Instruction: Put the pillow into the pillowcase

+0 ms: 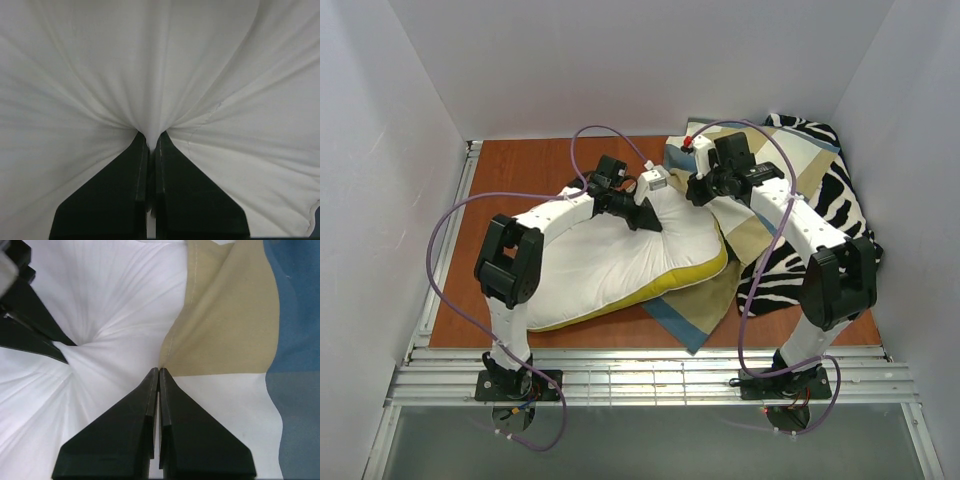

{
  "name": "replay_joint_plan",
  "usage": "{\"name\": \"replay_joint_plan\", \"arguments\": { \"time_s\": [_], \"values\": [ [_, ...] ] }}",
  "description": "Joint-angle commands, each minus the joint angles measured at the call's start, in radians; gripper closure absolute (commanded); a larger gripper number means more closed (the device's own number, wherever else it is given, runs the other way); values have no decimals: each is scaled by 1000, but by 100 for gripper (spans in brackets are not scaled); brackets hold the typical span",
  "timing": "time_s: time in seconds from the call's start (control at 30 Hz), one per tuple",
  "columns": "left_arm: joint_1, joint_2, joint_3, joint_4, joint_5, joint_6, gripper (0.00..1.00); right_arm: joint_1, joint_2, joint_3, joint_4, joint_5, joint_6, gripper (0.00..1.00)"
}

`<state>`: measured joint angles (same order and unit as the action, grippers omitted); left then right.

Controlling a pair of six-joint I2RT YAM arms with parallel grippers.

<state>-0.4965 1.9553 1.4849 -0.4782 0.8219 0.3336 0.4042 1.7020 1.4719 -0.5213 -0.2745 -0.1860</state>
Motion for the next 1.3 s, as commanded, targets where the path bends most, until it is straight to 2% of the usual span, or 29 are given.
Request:
{"name": "replay_joint_plan", "arguments": {
  "time_s": [0.0,0.1,0.13,0.17,0.27,0.3,0.33,0.4,0.43,0.5,0.57,0.7,0.77,0.83,1.03,1.1,1.17,1.2,1.23,1.27],
  "values": [
    [-19,46,78,162,-45,-154,100,1,-50,-5,35,-49,25,99],
    [-11,132,132,231,-222,-275,100,-1,-88,-54,49,-58,23,99],
    [1,149,141,249,-233,-324,100,-1,-103,-68,53,-57,23,99],
    [37,163,143,274,-183,-444,100,-2,-110,-85,55,-40,17,99],
    [85,168,69,415,-142,-623,100,-19,-123,-142,49,53,26,99],
    [87,151,48,462,-139,-634,100,-30,-133,-172,38,78,29,92],
    [87,148,17,472,-130,-636,100,-45,-160,-192,34,99,36,76],
    [88,142,8,472,-112,-637,100,-112,-200,-241,23,124,56,62],
    [88,142,3,471,-110,-634,100,-139,-240,-283,15,127,60,51],
    [88,142,8,452,-109,-601,100,-215,-275,-321,-20,110,63,41],
    [87,148,18,435,-106,-584,100,-255,-309,-372,-42,84,45,42],
    [87,140,11,402,-99,-525,100,-258,-297,-435,-48,6,13,41],
    [88,139,8,392,-109,-516,100,-257,-263,-455,-30,-18,31,35],
    [87,143,14,386,-109,-512,100,-257,-200,-455,-22,-17,40,33],
    [87,163,44,357,-98,-508,100,-234,-159,-536,128,-25,97,31],
    [90,165,43,355,-92,-508,100,-232,-117,-558,162,0,128,32],
    [88,159,34,352,-84,-498,99,-231,-105,-574,217,20,148,52],
    [88,143,29,349,-81,-489,94,-231,-108,-585,230,17,158,64],
    [90,134,17,343,-67,-473,87,-231,-114,-587,236,3,161,94],
    [92,119,17,299,-32,-399,70,-232,-126,-587,241,-5,164,99]
  ]
}}
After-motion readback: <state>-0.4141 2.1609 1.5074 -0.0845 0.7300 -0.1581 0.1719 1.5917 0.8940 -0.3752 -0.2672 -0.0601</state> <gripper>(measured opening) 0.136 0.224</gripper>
